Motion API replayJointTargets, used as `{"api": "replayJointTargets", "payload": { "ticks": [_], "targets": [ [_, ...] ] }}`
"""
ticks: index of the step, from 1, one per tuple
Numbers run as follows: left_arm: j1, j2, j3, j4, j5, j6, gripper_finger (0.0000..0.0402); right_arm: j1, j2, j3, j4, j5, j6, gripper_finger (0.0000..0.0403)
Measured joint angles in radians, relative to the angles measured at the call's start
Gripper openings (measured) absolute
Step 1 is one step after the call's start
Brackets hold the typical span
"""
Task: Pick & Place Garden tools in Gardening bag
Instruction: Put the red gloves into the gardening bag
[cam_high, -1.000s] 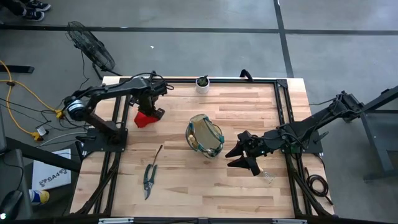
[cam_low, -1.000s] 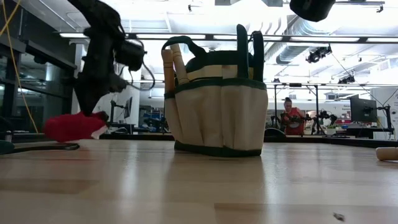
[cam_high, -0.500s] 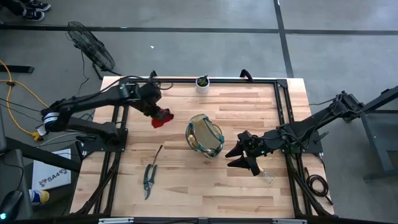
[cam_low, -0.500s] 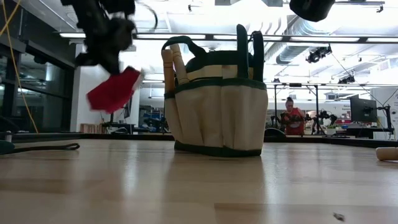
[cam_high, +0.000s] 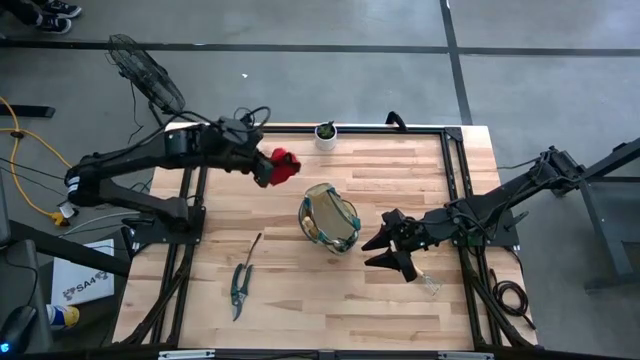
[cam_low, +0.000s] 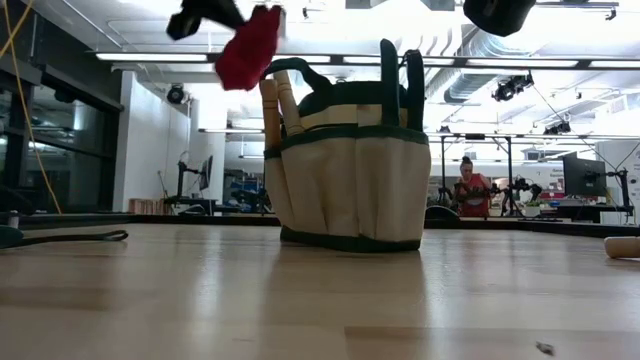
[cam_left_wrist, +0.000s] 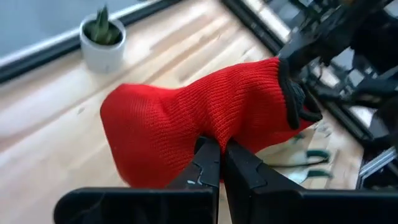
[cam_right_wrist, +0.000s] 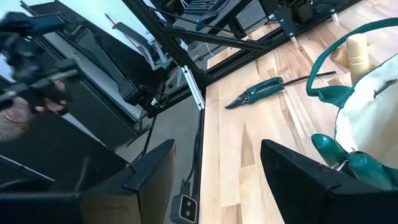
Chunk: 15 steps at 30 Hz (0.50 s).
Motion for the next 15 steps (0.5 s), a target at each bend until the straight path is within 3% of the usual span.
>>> {"api": "replayJointTargets", "payload": {
  "ticks": [6, 15],
  "targets": [
    [-0.061, 0.084, 0.085, 0.135, -0.013, 0.038, 0.0, 0.0, 0.0, 0.0, 0.0, 0.004, -0.011, 0.0227],
    [-0.131, 0.246, 0.093, 0.304, 0.092, 0.055, 0.0, 0.0, 0.0, 0.0, -0.005, 0.027, -0.015, 0.0227]
  ]
}}
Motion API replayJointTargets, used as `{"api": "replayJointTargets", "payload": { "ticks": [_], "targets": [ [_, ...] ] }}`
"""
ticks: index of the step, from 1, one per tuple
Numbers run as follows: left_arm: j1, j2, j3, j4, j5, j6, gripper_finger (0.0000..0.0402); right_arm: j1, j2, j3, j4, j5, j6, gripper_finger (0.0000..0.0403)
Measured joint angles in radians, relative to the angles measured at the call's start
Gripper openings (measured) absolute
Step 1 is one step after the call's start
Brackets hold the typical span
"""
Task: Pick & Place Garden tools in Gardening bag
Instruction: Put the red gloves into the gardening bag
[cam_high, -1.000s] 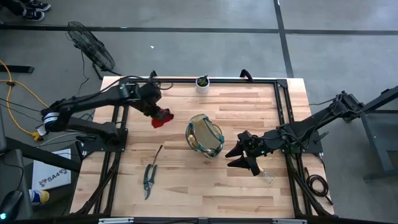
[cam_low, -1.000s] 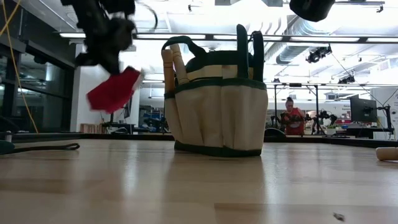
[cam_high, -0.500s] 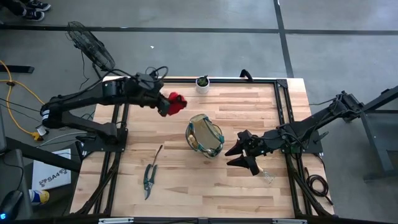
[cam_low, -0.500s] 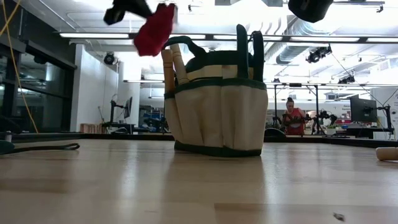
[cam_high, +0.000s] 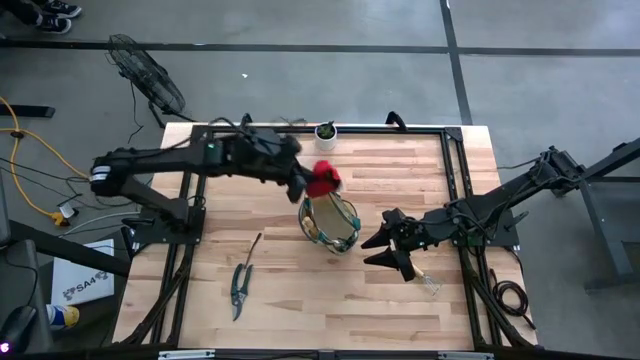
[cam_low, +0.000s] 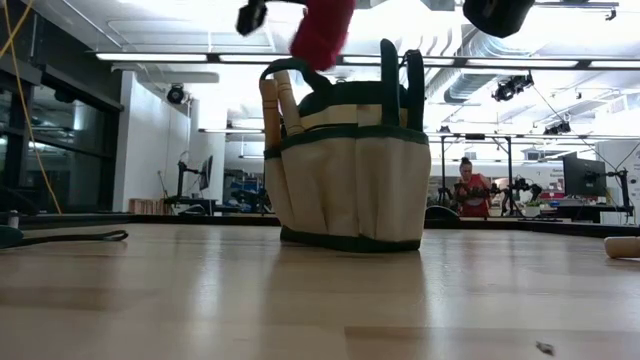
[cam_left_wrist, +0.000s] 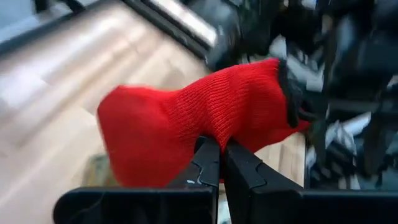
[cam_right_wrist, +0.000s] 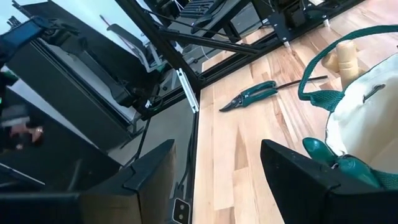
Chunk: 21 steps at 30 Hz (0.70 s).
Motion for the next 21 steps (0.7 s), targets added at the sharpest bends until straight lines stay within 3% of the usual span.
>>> {"api": "replayJointTargets", "payload": {
  "ticks": [7, 21],
  "targets": [
    [-0.054, 0.122, 0.0, 0.09, 0.067, 0.017, 0.0, 0.0, 0.0, 0.0, 0.0, 0.0, 0.0, 0.0227],
    [-0.062, 0.241, 0.0, -0.006, -0.043, 0.036, 0.0, 0.0, 0.0, 0.0, -0.006, -0.001, 0.003, 0.0227]
  ]
}}
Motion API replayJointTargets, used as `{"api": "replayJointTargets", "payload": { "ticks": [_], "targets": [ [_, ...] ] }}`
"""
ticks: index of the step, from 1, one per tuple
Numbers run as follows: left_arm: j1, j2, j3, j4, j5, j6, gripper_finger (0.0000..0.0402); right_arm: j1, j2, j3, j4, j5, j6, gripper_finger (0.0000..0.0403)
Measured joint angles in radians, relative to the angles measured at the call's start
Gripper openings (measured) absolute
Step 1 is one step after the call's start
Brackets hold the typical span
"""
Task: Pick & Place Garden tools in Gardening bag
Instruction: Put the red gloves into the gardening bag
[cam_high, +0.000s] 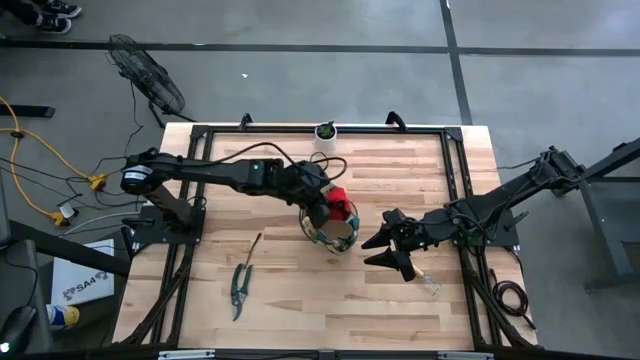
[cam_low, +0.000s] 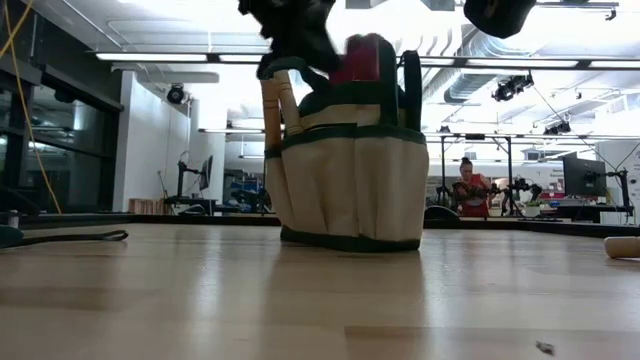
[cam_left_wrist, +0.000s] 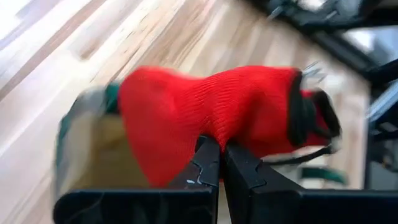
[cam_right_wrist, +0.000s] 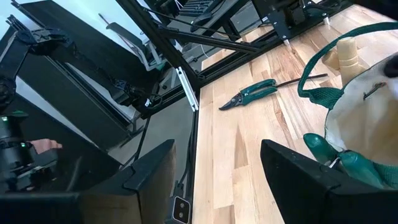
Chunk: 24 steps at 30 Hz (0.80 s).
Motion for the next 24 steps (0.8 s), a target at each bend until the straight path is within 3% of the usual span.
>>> {"api": "replayJointTargets", "payload": {
  "ticks": [8, 15, 24],
  "targets": [
    [0.0, 0.0, 0.0, -0.172, 0.002, 0.01, 0.0, 0.0, 0.0, 0.0, -0.002, 0.0, 0.0, 0.0227],
    [-0.008, 0.0, 0.0, -0.162, 0.054, 0.012, 0.0, 0.0, 0.0, 0.0, -0.003, 0.0, 0.0, 0.0227],
    [-0.065, 0.0, 0.0, -0.197, 0.075, -0.144, 0.0, 0.0, 0.0, 0.0, -0.003, 0.001, 0.001, 0.0227]
  ]
}}
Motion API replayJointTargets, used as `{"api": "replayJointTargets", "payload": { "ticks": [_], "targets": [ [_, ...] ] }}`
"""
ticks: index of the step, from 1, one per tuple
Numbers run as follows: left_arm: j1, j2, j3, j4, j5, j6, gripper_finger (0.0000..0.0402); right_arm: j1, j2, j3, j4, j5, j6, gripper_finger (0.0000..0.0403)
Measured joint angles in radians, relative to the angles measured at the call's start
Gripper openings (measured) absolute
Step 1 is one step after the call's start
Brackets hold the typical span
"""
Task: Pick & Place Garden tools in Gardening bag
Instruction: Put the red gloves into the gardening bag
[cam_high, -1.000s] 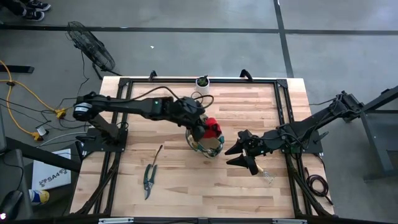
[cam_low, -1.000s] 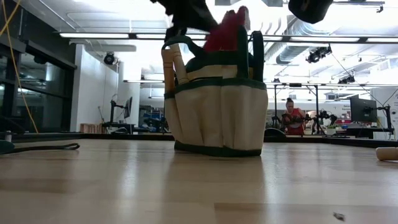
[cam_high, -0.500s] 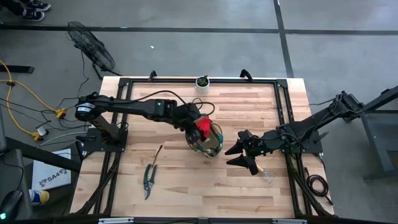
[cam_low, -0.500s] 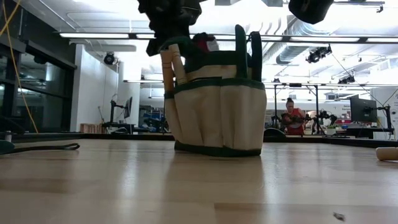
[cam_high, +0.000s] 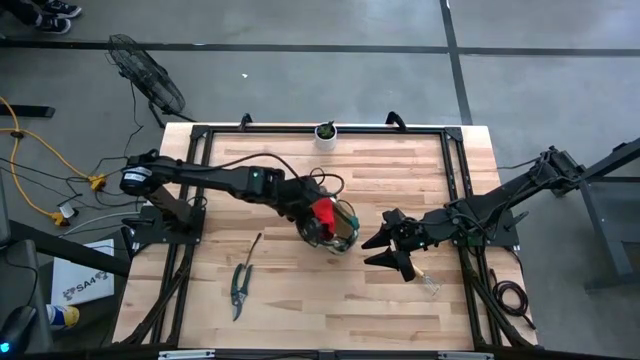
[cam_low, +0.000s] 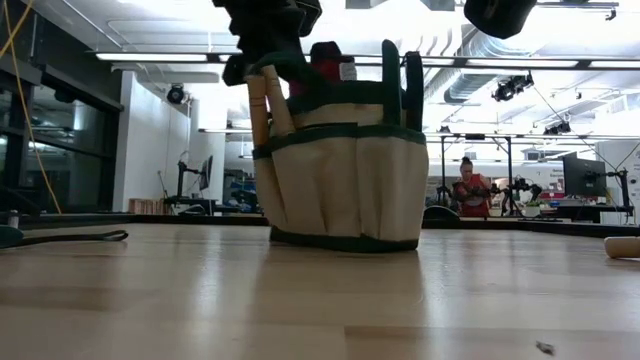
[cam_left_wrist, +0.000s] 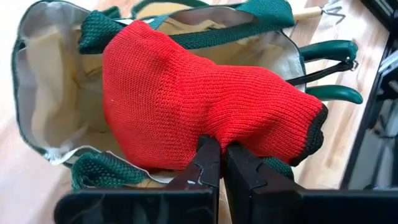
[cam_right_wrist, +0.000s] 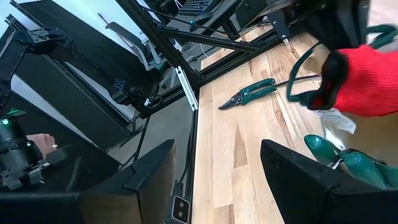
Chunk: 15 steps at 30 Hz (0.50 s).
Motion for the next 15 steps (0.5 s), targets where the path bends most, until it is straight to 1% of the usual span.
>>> {"api": "replayJointTargets", "payload": {
  "ticks": [7, 10, 15],
  "targets": [
    [-0.051, 0.0, 0.0, -0.002, -0.003, -0.197, 0.0, 0.0, 0.0, 0.0, -0.004, 0.004, -0.002, 0.0227],
    [-0.079, 0.0, 0.0, 0.014, -0.002, -0.283, 0.0, 0.0, 0.0, 0.0, -0.02, 0.022, -0.003, 0.0227],
    [-0.131, 0.0, 0.0, 0.068, -0.041, -0.412, 0.0, 0.0, 0.0, 0.0, -0.043, 0.038, -0.004, 0.0227]
  ]
}}
